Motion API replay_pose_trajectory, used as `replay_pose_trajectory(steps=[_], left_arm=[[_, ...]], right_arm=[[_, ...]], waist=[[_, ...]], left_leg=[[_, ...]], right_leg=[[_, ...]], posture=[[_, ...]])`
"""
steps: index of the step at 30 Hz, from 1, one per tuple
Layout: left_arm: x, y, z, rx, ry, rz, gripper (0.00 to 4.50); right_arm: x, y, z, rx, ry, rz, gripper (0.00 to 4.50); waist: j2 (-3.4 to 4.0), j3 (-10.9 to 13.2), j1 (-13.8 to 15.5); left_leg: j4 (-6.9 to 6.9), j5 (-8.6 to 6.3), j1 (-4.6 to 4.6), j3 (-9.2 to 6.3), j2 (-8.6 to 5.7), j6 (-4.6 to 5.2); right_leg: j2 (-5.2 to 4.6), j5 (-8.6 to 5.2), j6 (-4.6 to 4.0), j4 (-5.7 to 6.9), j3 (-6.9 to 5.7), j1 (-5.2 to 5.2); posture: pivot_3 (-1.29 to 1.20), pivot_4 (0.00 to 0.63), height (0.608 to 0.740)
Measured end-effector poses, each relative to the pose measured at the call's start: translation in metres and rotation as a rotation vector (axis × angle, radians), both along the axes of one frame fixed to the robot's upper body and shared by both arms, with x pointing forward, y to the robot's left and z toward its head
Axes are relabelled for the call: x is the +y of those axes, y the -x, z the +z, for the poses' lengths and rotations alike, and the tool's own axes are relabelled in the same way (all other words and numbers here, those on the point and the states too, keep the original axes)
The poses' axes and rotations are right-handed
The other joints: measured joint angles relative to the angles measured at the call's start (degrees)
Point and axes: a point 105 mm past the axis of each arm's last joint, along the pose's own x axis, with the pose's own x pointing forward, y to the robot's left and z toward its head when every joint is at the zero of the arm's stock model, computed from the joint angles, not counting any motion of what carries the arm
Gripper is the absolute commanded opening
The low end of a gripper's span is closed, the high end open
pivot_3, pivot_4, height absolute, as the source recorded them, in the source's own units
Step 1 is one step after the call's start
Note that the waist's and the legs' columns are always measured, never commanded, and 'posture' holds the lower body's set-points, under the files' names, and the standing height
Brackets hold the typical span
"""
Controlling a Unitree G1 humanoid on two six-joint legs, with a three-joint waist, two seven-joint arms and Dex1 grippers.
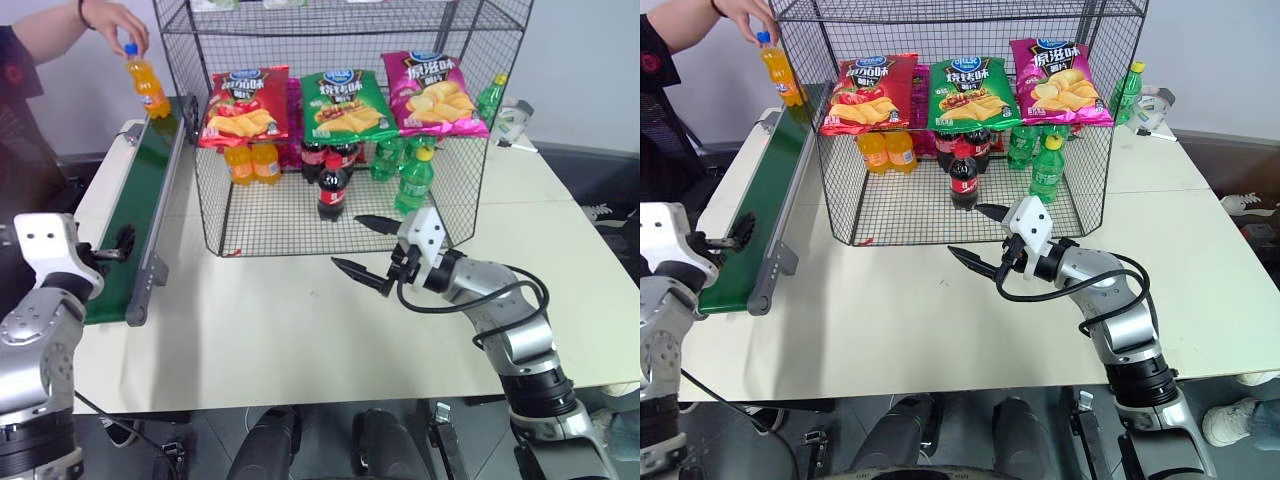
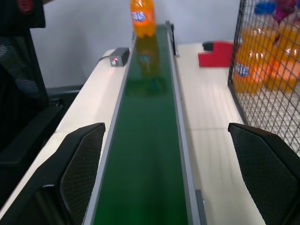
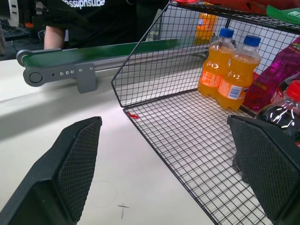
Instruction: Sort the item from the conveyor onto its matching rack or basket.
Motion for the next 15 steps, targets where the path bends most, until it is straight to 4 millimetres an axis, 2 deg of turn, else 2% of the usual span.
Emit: replay_pose_trajectory(steps=[7,15], left_arm=[[-0.0003,0.0014,-0.0075,-0.003,0.03,0.006,4.39],[0.0002,-0.0003,-0.0059,-0.009,0.023,0.013,4.39]], right_arm=[[0.0014,-0.0001,0.0013,-0.004,-0.004,0.004,4.5],[0.0017,-0.0013,0.0035,-0.013,-0.005,0.005,4.5]], waist=[[0.0,0.0,0.0],[0.0,0.0,0.0]], left_leg=[[0.01,0.0,0.0,0.0,0.0,0.0],[0.0,0.0,0.0,0.0,0.0,0.0]], right_leg=[[0.0,0.0,0.0,0.0,-0.01,0.01],[0.0,0.0,0.0,0.0,-0.01,0.0]], posture=[[0.0,0.15,0.74],[0.0,0.15,0.74]])
